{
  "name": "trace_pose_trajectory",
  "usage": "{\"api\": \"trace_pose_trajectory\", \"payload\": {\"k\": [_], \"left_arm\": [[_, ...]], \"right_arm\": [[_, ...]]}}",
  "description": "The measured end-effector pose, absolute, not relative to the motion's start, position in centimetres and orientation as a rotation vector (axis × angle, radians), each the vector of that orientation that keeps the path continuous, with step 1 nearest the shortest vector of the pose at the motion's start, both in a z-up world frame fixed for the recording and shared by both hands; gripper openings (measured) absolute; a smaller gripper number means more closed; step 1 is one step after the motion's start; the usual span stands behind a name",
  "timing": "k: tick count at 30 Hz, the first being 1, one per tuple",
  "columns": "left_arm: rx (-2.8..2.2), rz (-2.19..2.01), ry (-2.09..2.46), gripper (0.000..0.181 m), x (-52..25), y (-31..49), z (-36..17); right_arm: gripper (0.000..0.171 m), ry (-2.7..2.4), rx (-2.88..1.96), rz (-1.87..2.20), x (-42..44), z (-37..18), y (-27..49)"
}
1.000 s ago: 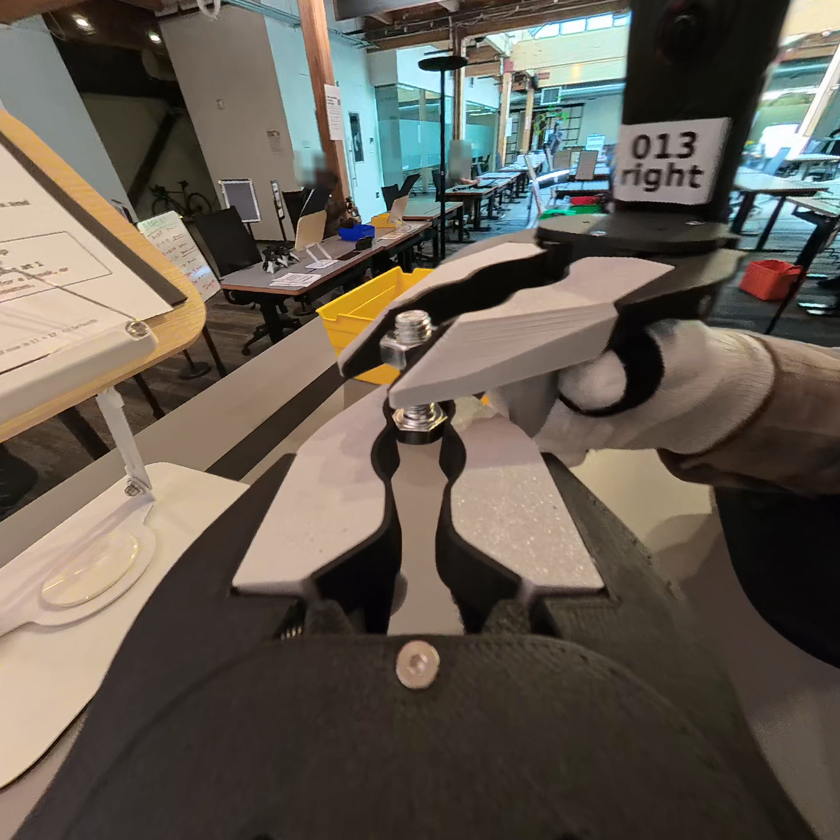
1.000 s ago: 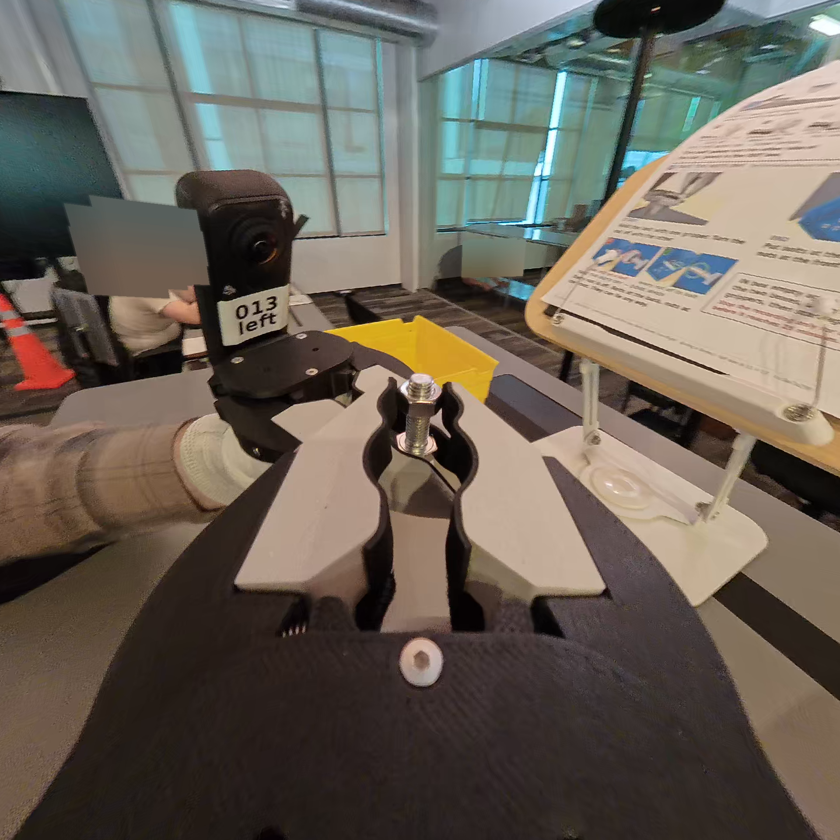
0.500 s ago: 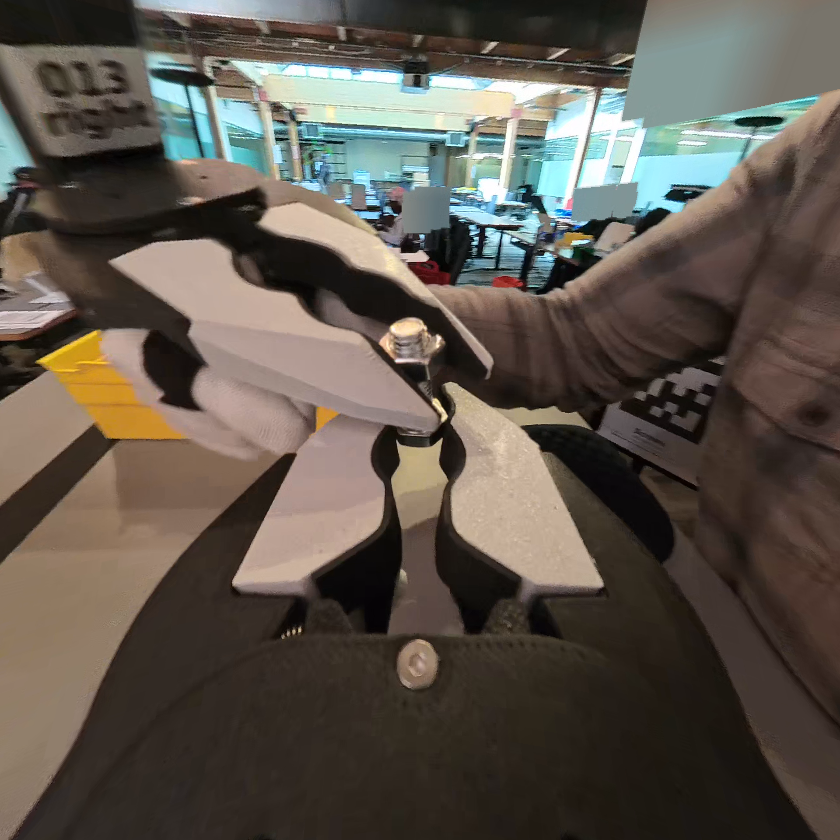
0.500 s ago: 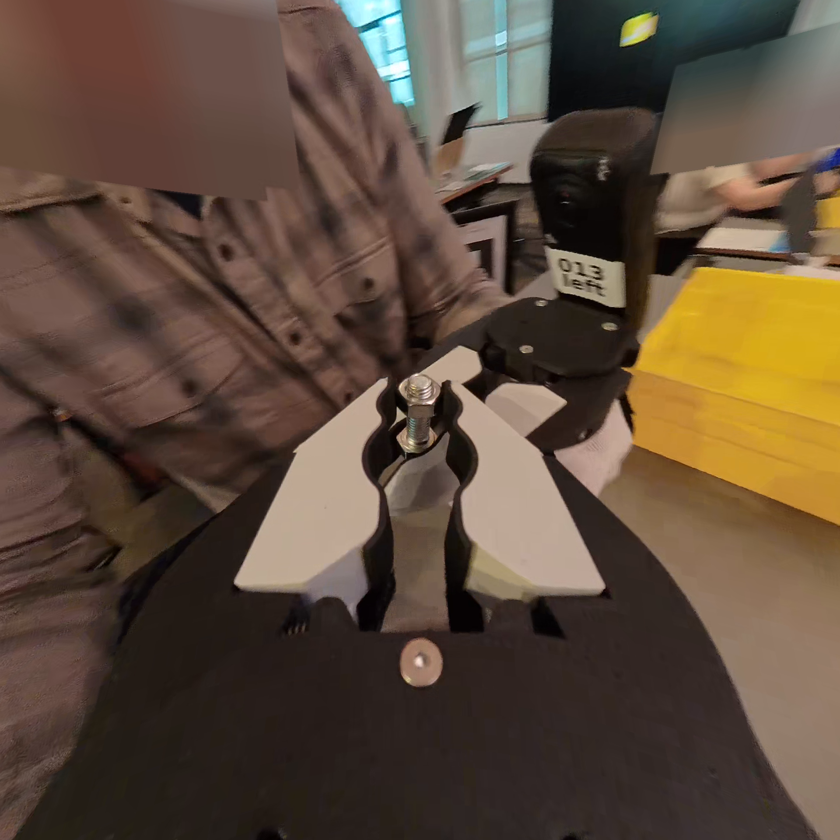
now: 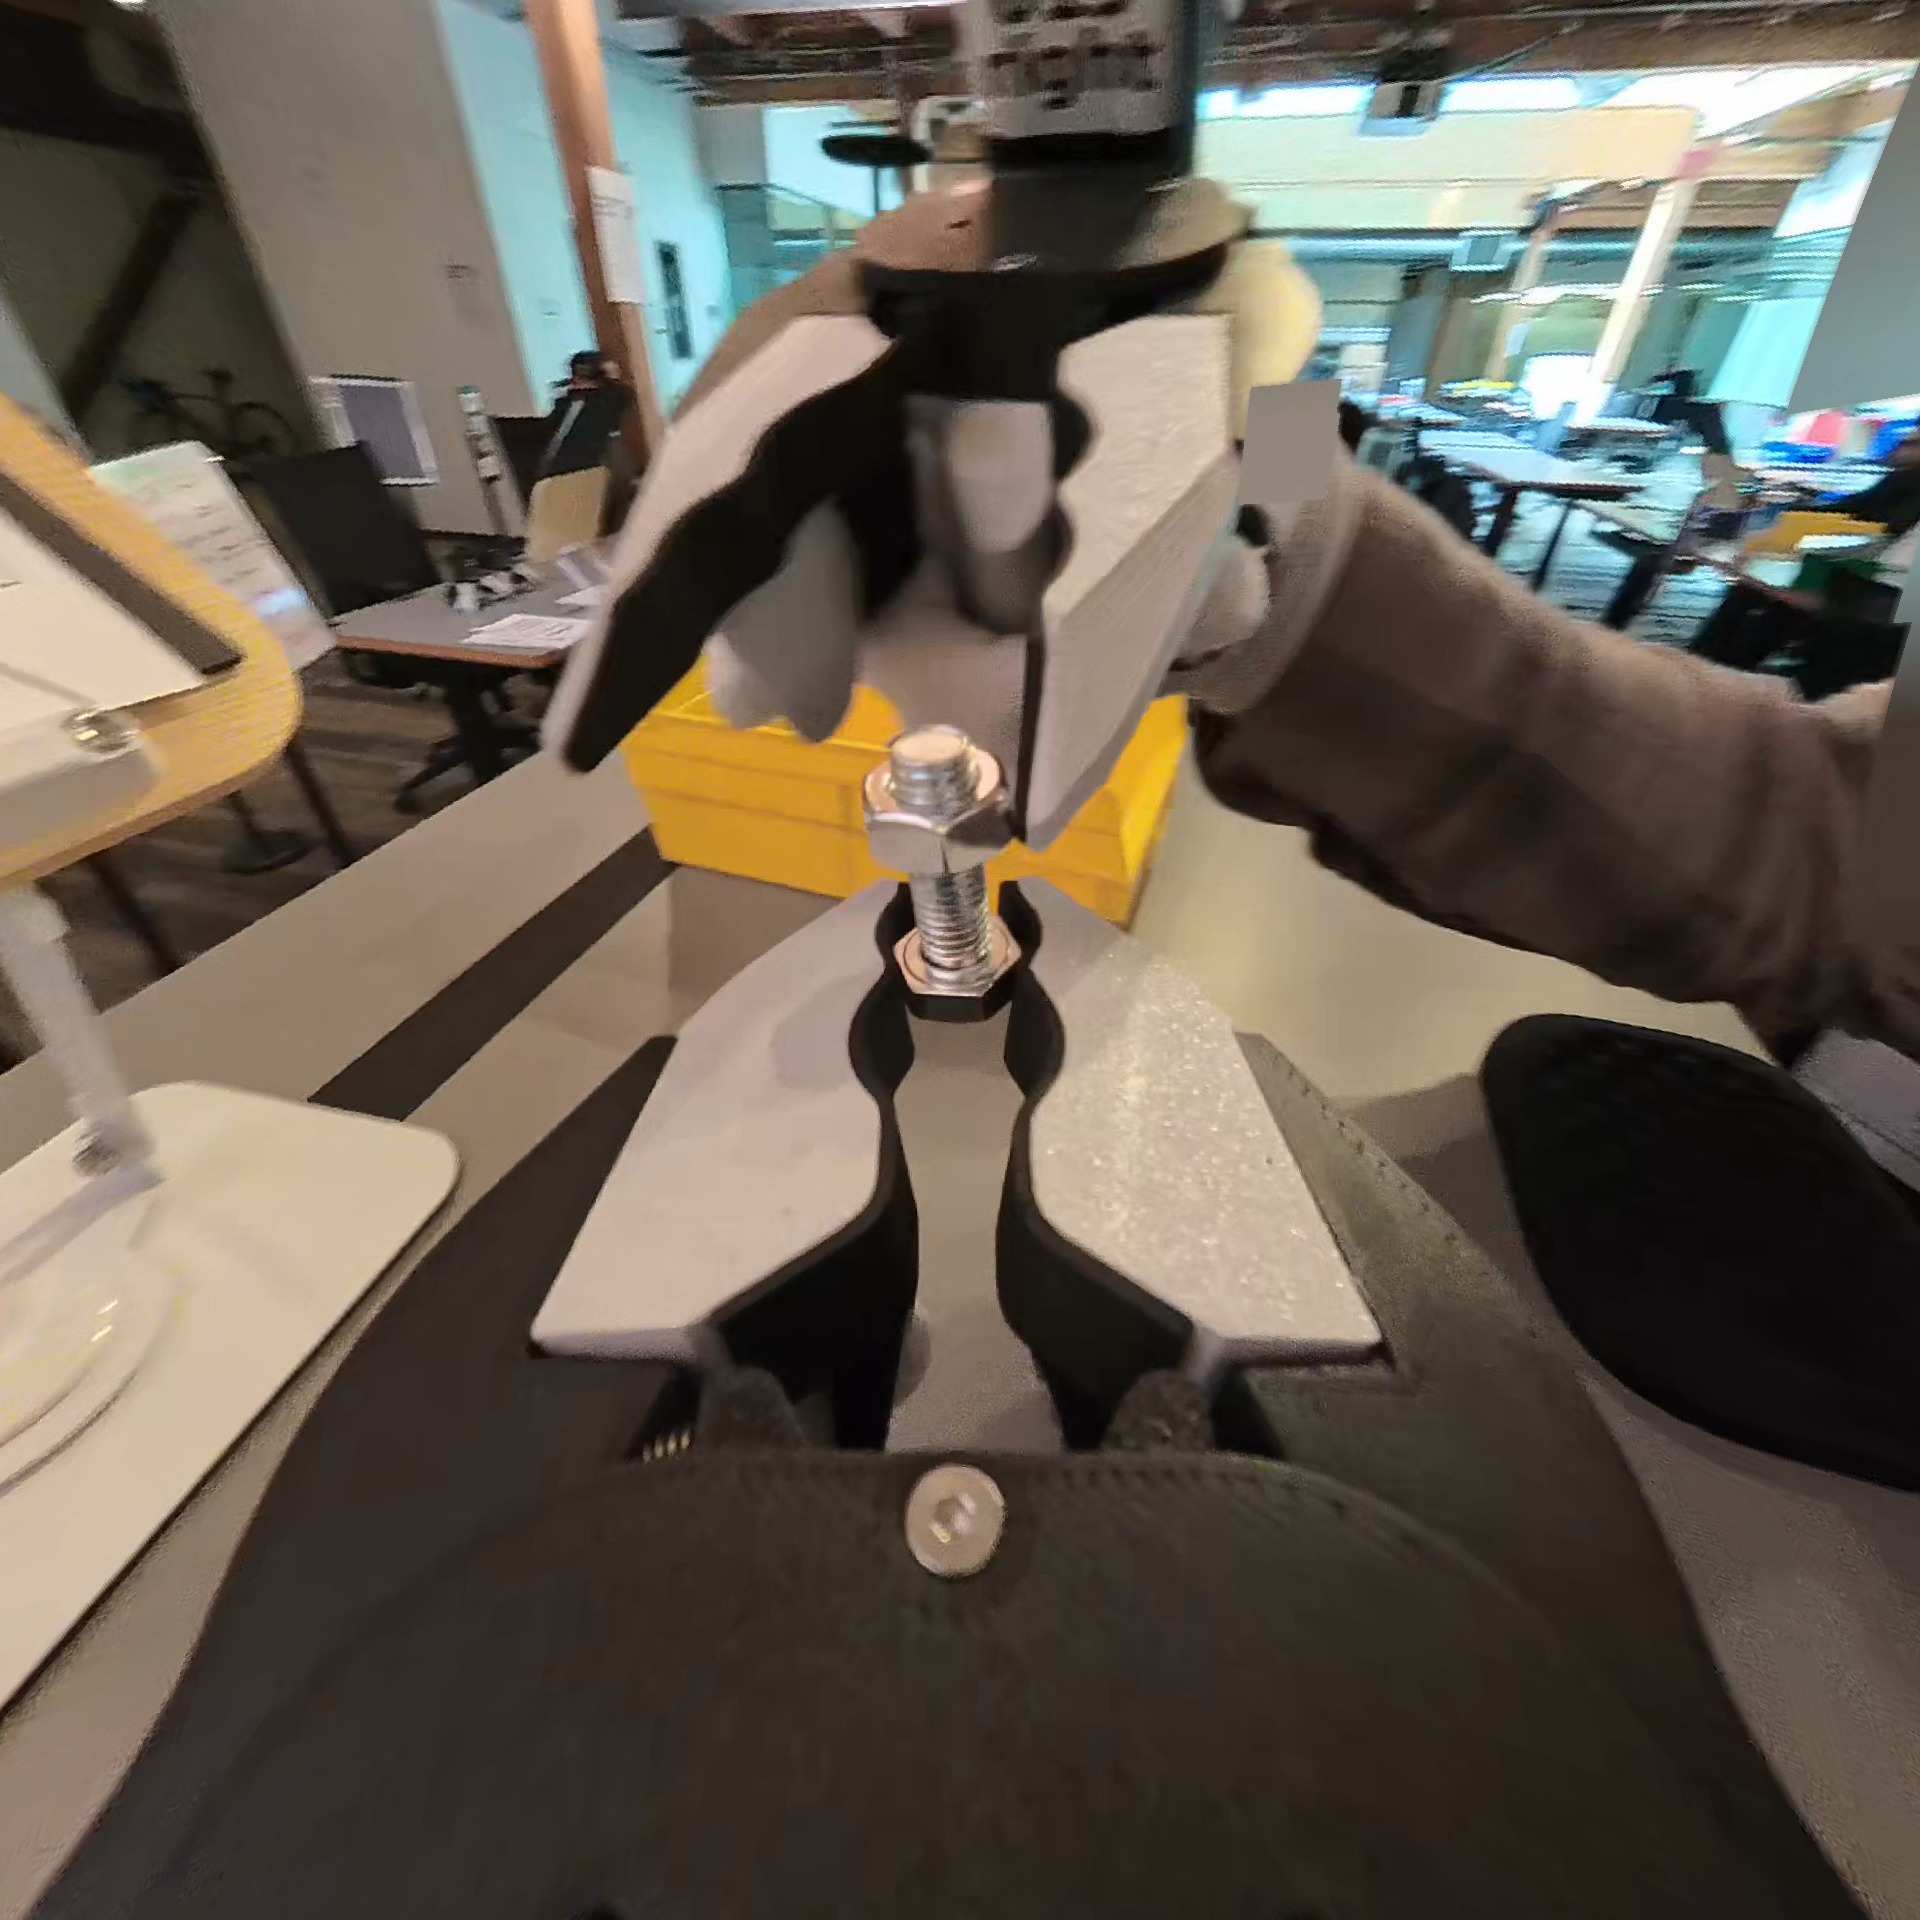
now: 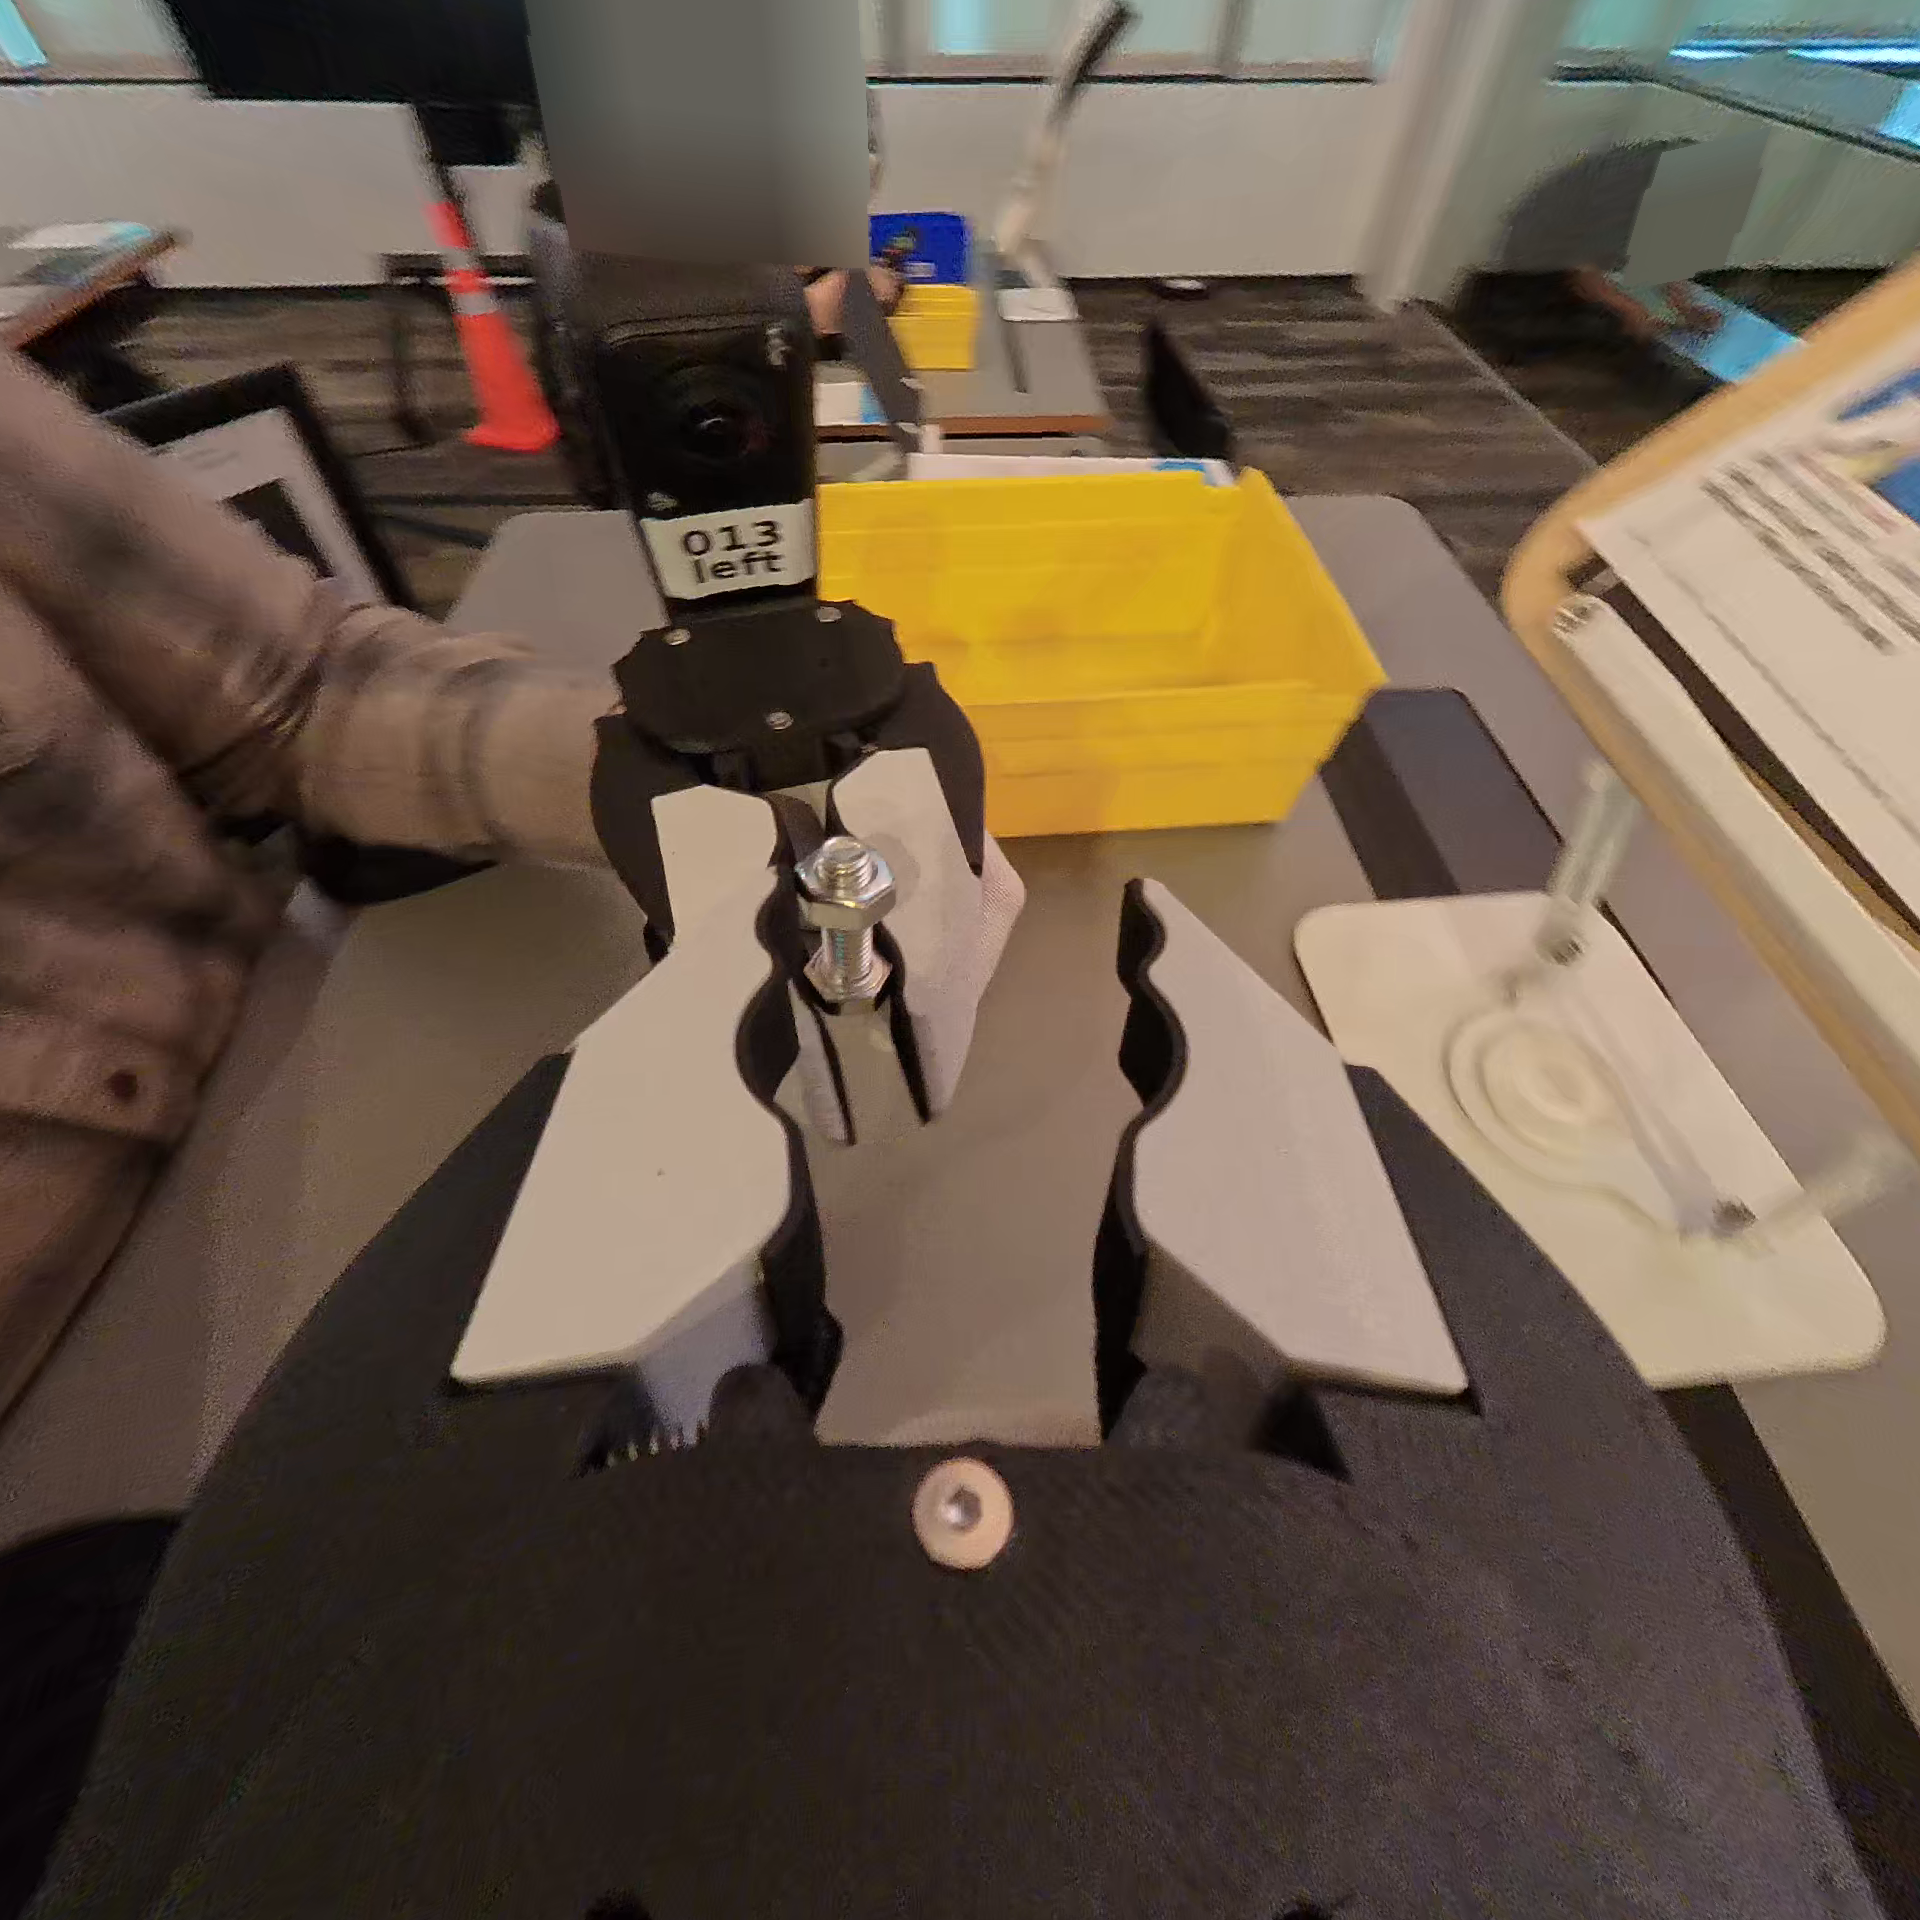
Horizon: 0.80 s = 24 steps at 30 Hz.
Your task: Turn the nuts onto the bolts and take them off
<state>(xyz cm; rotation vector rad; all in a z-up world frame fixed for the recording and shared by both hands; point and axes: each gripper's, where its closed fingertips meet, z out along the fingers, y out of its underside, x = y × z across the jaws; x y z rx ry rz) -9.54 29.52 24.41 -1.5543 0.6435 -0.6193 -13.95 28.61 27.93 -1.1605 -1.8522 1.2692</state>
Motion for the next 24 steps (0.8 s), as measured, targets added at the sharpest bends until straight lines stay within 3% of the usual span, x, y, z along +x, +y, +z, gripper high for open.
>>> {"api": "trace_pose_trajectory", "payload": {"k": [9, 13, 19, 24], "left_arm": [[-1.626, -0.407, 0.535, 0.014, -11.0, 31.6, 23.1], [-1.635, -0.399, 0.536, 0.015, -11.0, 31.6, 23.0], [-1.611, -0.416, 0.554, 0.015, -10.9, 31.2, 23.7], [-1.557, -0.546, 0.608, 0.015, -9.7, 30.0, 24.7]], "right_arm": [[0.045, -1.371, -1.386, 1.088, -14.3, 26.9, 29.2], [0.015, -1.232, -1.353, 1.017, -14.7, 26.6, 29.1], [0.015, -1.177, -1.313, 1.044, -14.6, 27.3, 28.7], [0.015, -1.343, -1.229, 1.327, -13.9, 28.2, 27.3]]}}
